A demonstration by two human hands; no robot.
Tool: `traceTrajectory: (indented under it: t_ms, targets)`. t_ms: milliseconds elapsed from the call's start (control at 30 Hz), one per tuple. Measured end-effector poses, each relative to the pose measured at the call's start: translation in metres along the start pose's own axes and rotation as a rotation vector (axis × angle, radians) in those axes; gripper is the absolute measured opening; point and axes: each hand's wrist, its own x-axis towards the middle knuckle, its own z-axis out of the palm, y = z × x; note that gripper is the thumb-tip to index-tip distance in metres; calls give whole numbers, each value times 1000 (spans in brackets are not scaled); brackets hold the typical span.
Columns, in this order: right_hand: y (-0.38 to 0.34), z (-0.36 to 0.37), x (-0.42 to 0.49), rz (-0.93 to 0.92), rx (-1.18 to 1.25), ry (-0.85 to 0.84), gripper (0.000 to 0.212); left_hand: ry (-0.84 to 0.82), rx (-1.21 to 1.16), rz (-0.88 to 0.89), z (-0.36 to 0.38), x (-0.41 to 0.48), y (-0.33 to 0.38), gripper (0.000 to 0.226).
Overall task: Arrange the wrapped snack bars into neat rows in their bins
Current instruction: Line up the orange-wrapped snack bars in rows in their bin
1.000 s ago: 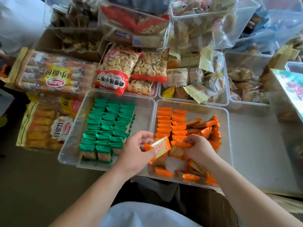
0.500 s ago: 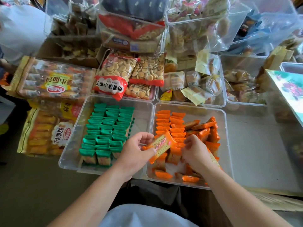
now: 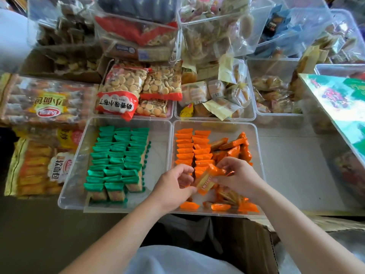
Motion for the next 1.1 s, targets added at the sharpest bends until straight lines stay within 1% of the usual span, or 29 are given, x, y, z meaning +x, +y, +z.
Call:
traceTrajectory:
  t_ms: [67,133,167,267,333,433,500,567,633,667,767,833,900,1100]
  targets:
    - [4,2,9,-33,-289,18,30,-45,241,34,-3,0,-9,41]
    - [7,14,17,-47,-443,4,32,-85,420,127,-2,-1,-11,38]
    - [9,21,21,-36,-485,-9,31,-86,449,166,-1,0,-11,36]
    - [14,42,30,24,-548,-19,25,-14,390,182,-3,4,-7,27]
    - [18,49,35,48,-524,-13,25,35,391,179,-10,4,-9,25]
    - [19,45,33,57,-459,6,30,53,382,193,-17,-1,-19,22]
    - [19,34,30,70,-461,-18,28,52,356,200,-18,-6,-25,21]
    - [18,20,25,74,-529,-157,24,50,358,216,-16,-8,-29,20]
    - [18,13,18,48,-686,-333,21,55,357,233,-10,-10,-29,18]
    - [19,13,16,33,-743,-391,21,59,339,237,-7,-12,-28,17]
    - [23,23,13,1,-804,-467,20,65,275,222,0,-13,-30,15]
    - [23,28,16,-39,-855,-466,17,69,270,208,0,-14,-30,14]
    - [20,25,18,-72,-883,-421,17,71,265,199,0,-15,-29,12]
    - [6,-7,16,-138,-620,-248,22,56,220,201,4,-15,-22,13]
